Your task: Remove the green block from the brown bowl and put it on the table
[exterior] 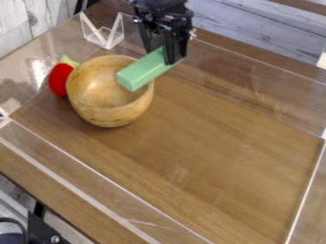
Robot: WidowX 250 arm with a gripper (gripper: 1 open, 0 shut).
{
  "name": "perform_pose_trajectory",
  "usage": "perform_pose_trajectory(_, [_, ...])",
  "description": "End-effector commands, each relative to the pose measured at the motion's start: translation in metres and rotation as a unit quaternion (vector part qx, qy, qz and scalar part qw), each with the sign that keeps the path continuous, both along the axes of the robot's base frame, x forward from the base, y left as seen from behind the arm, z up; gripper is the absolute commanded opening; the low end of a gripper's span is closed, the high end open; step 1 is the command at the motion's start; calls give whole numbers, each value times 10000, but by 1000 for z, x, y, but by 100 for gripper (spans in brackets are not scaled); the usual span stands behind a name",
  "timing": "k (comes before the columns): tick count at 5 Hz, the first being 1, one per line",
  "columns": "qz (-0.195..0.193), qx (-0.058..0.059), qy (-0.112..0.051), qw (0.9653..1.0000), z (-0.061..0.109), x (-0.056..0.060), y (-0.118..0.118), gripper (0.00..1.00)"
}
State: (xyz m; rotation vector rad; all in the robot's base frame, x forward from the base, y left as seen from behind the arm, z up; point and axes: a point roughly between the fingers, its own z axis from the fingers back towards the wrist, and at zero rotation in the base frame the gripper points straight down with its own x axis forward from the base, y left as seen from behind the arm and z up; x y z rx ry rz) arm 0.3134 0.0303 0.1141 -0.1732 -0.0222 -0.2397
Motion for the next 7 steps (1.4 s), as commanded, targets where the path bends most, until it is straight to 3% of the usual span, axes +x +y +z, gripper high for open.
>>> perform_pose_trajectory(1, [-180,84,-369,9991,21,4,-16,0])
perform_pose_trajectory(3, [-398,71,-310,9987,6,-6,-64,0])
perform_pose_trajectory(5, [34,70,-254,9996,-16,-15,-86,0])
perform_pose_trajectory(6, [196,51,-310,9993,-19,-22,-111,0])
perform_pose_trajectory(7, [602,-25,-380,9975,-31,-25,-144,0])
